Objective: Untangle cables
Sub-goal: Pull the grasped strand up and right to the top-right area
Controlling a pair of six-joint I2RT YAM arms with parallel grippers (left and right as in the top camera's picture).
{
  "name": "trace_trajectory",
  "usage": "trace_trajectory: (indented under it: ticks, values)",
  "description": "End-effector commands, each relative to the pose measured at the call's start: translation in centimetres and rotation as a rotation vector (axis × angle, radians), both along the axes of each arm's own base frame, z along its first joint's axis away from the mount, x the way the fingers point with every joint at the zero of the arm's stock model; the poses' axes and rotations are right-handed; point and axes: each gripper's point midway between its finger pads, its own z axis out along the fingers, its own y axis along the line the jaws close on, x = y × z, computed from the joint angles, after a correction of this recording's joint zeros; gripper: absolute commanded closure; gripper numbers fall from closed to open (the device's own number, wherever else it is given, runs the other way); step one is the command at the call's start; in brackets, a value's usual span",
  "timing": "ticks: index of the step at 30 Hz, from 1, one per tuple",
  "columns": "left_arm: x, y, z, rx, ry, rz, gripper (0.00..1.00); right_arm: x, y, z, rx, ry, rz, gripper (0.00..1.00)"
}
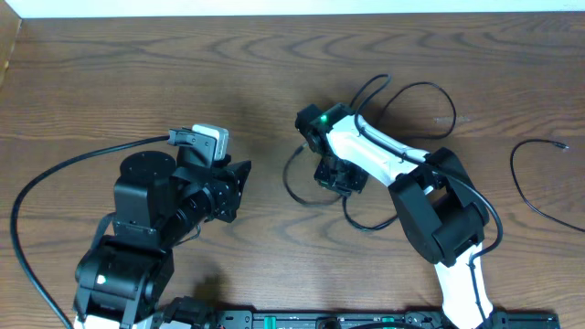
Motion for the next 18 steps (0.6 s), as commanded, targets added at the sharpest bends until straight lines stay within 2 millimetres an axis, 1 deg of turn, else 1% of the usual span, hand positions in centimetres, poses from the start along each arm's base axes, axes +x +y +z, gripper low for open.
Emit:
trace_trajectory:
  ticks: [1,6,8,10,13,18]
  values:
    - [-0.3,0.1,1.6,0.004,-0.052,-0.003,0.62,-2.1,-0.1,-2.3,-0.009,0.079,-0.017,0.99]
    - [-0.4,0.1,1.6,0.003,-0.053,-0.003,0.62,-1.1,0.4,-2.0,0.033,0.049,0.020,0.99]
    - [-0.4,0.1,1.6,0.003,-0.053,-0.003,0.62,-0.3,1.0,-1.5,0.069,0.014,0.064,0.99]
    - [-0.4,0.1,1.6,0.003,-0.053,-0.003,0.62,0.8,1.4,-0.5,0.107,-0.034,0.112,0.99]
    - [-0.4,0.1,1.6,0.003,-0.053,-0.003,0.62,2.7,1.4,2.3,0.142,-0.132,0.126,0.99]
    - [-0.4,0.1,1.6,0.003,-0.053,-0.003,0.62,4.7,0.0,7.0,0.182,-0.258,0.137,0.99]
